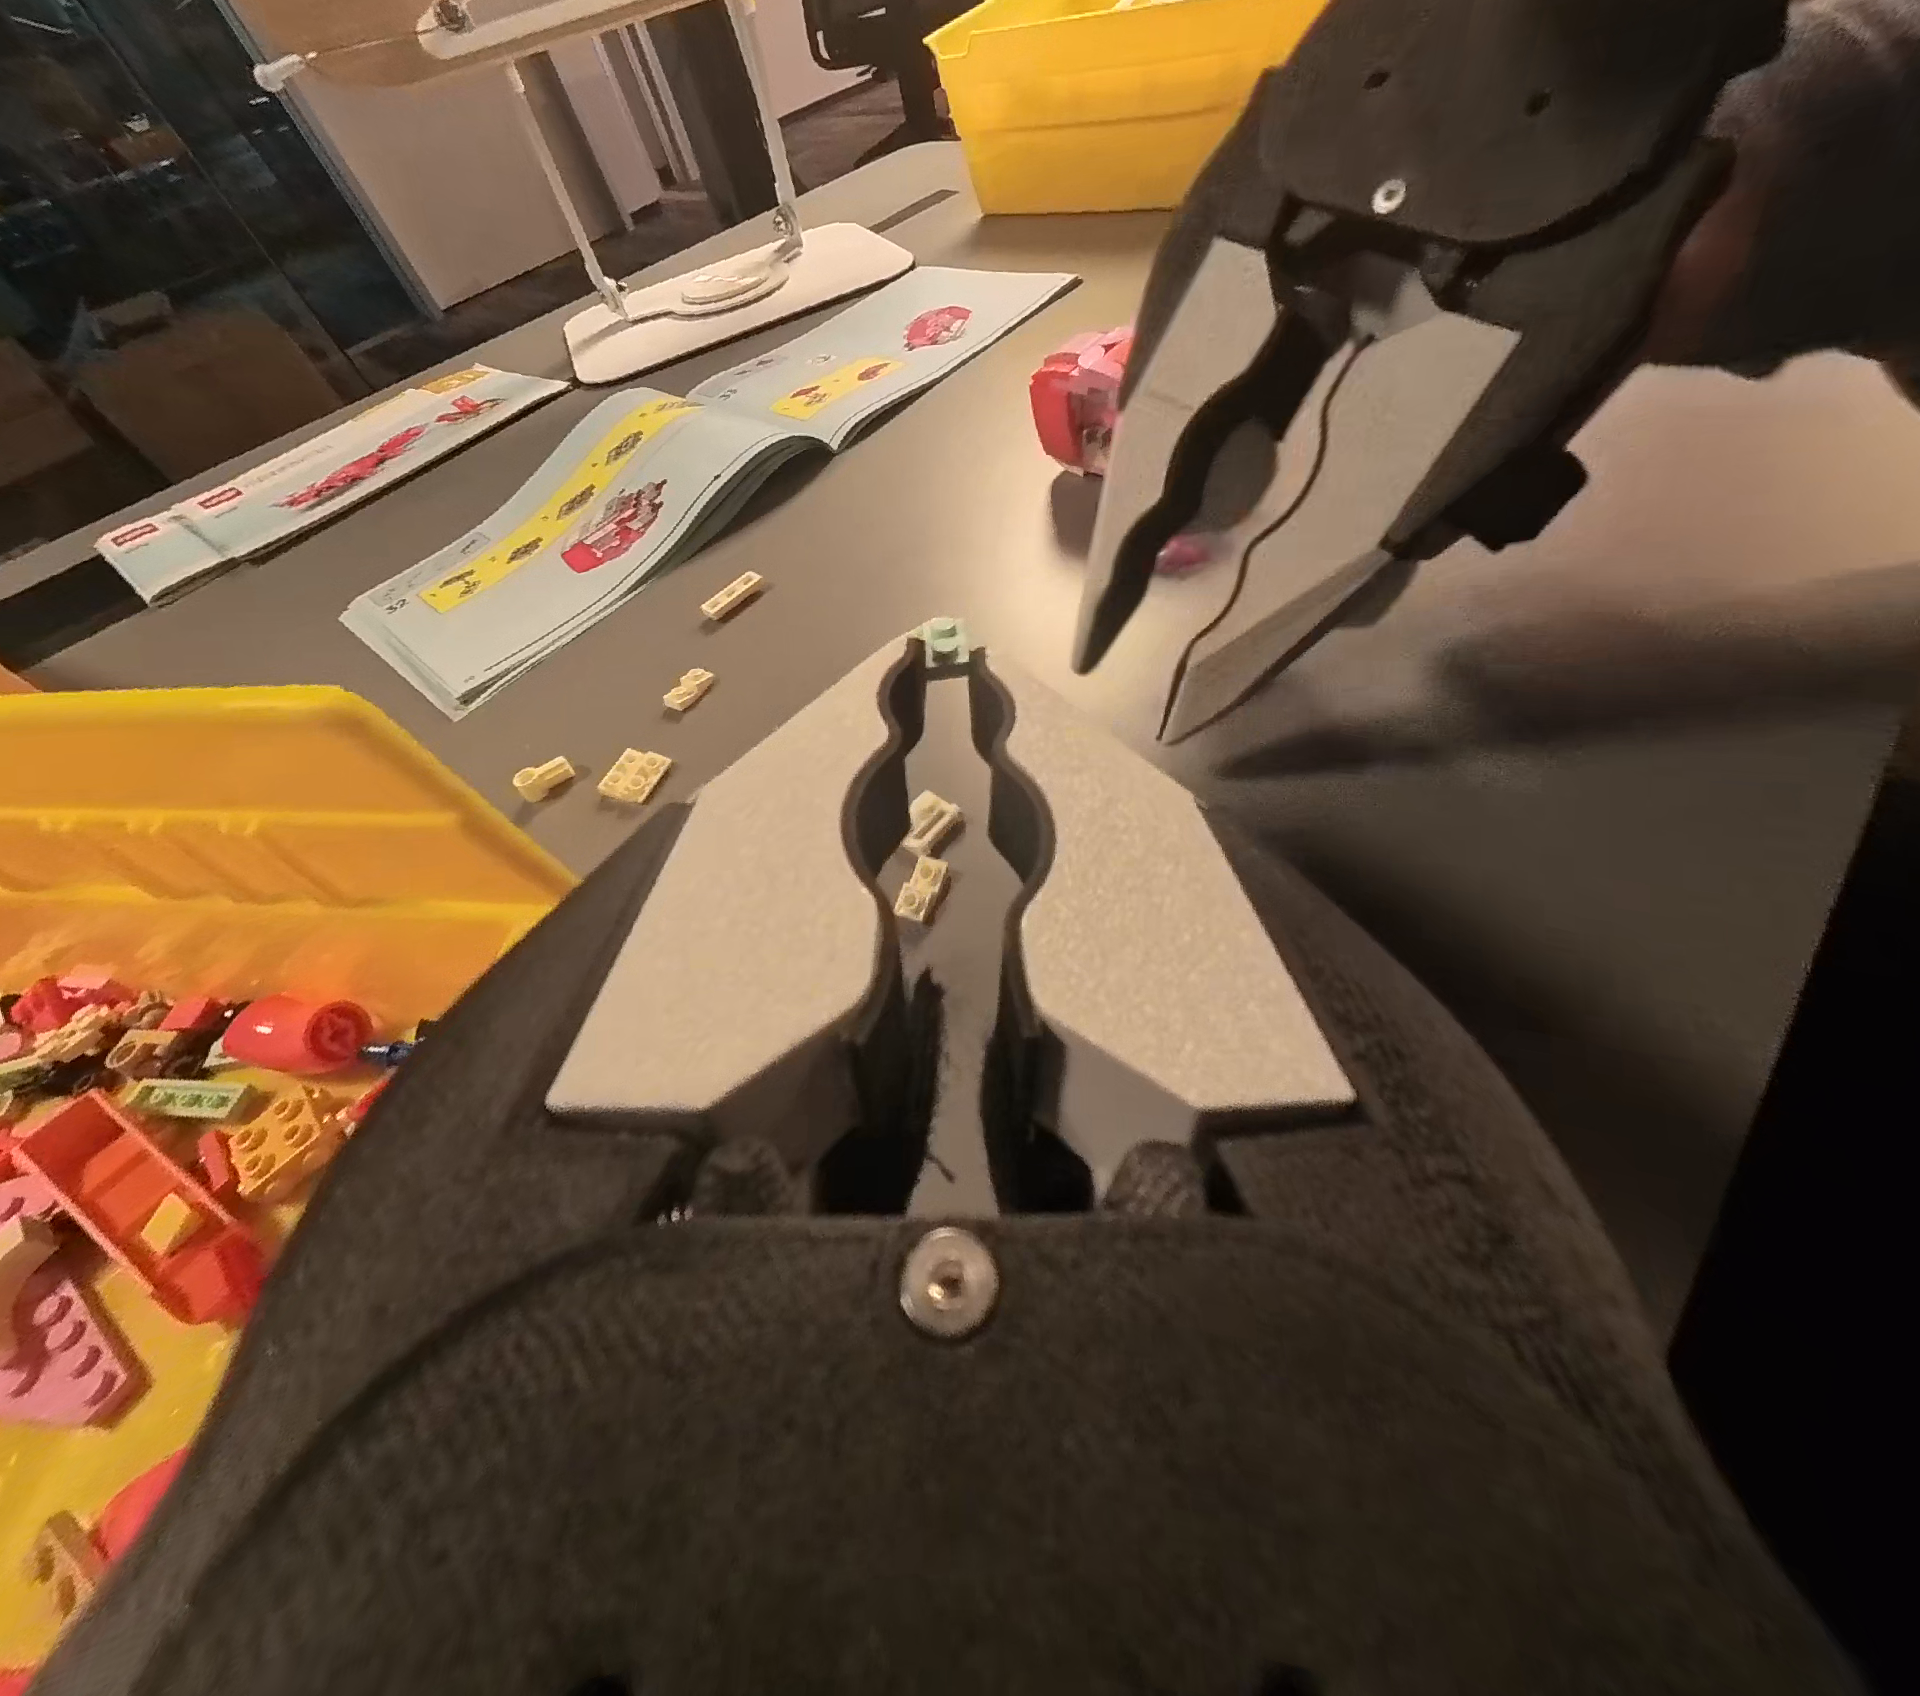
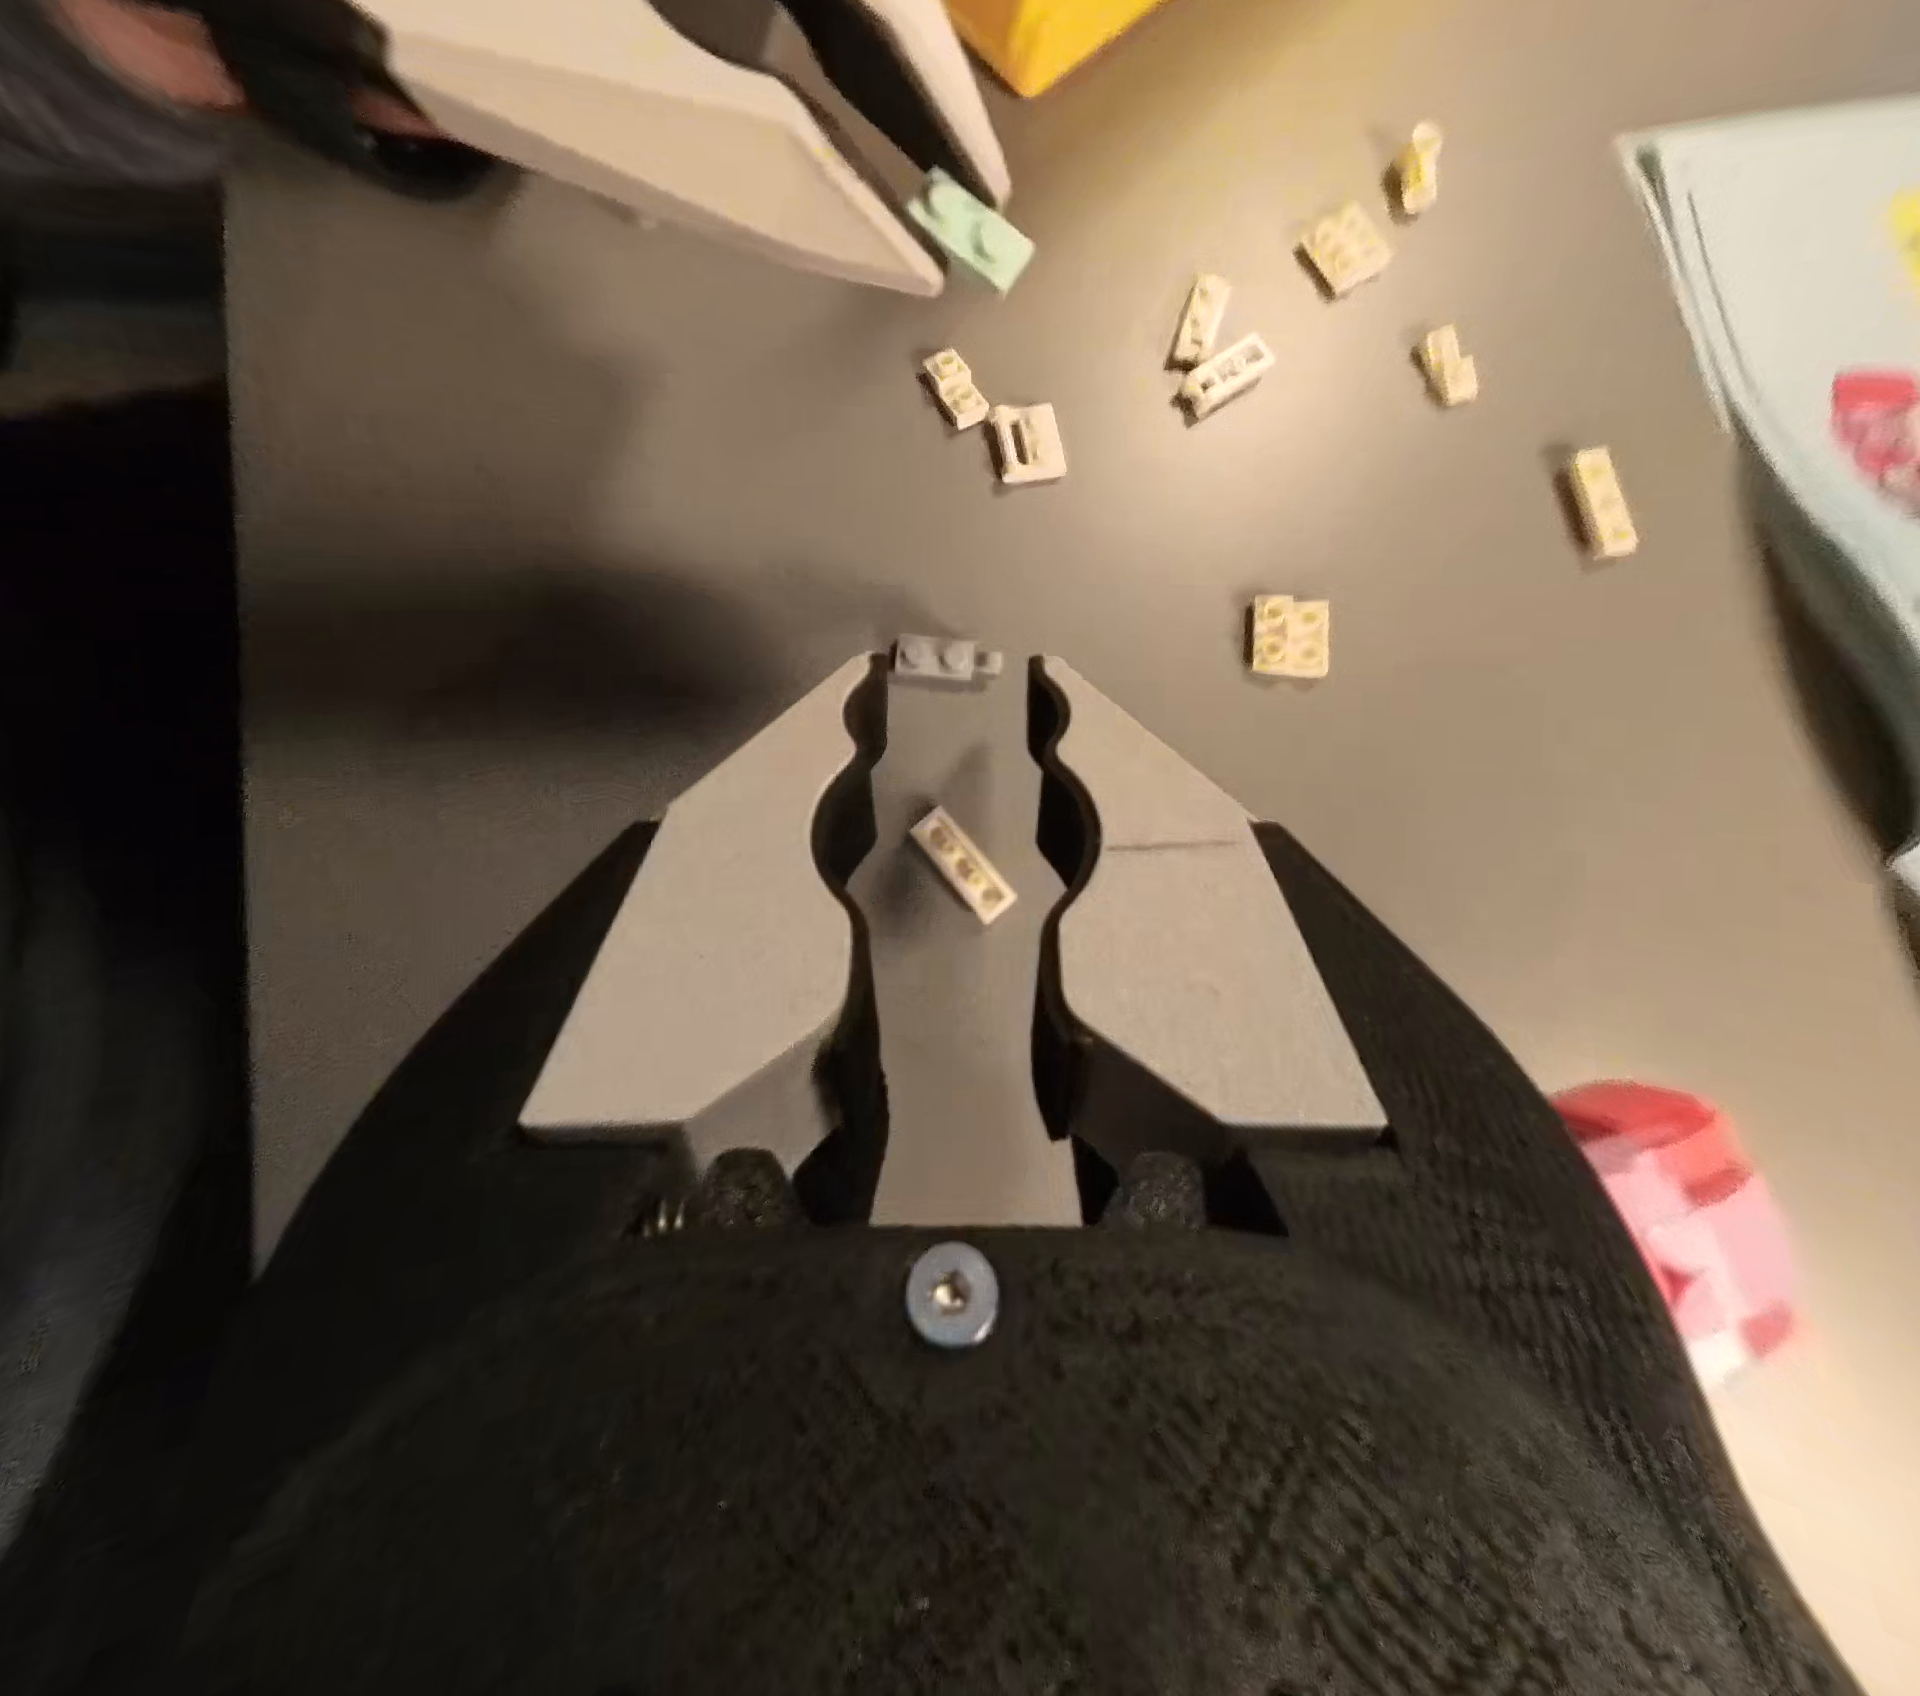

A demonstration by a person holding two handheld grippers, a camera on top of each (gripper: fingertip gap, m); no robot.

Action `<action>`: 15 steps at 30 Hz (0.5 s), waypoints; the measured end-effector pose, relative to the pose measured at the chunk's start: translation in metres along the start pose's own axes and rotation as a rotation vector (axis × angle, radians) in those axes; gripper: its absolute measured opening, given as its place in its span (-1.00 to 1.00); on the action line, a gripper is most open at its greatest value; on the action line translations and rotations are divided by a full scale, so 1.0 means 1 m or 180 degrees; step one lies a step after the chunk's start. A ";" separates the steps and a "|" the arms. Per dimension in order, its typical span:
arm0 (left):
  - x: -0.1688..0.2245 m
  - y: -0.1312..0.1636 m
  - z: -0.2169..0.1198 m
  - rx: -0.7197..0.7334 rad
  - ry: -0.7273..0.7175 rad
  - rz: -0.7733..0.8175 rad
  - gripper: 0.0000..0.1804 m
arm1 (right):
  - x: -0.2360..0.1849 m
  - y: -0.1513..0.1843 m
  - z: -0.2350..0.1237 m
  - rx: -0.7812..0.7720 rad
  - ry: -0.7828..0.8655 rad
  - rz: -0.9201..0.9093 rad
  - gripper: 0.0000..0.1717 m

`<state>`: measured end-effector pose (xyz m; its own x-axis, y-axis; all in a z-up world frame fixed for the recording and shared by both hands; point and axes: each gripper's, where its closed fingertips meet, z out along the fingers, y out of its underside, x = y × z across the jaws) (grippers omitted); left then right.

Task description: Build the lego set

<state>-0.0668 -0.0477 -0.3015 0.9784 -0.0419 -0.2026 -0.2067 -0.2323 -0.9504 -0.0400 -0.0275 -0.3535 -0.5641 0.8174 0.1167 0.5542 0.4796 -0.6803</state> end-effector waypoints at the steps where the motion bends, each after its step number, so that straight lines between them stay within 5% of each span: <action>1: 0.000 0.000 0.000 0.0000 0.0012 0.0000 -0.92 | -0.002 -0.003 0.001 0.0022 -0.0080 -0.0156 -0.66; 6: 0.005 0.001 0.000 -0.0016 0.0084 0.0058 -0.92 | -0.022 -0.002 0.015 -0.0089 -0.0680 -0.0729 -0.56; 15: 0.008 0.002 0.001 -0.0028 0.0149 0.0103 -0.92 | -0.020 0.010 0.010 -0.0427 -0.0952 -0.0730 -0.72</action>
<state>-0.0593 -0.0476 -0.3048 0.9705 -0.0947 -0.2216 -0.2383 -0.2388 -0.9414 -0.0287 -0.0423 -0.3699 -0.8247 0.5649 0.0253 0.4572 0.6924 -0.5582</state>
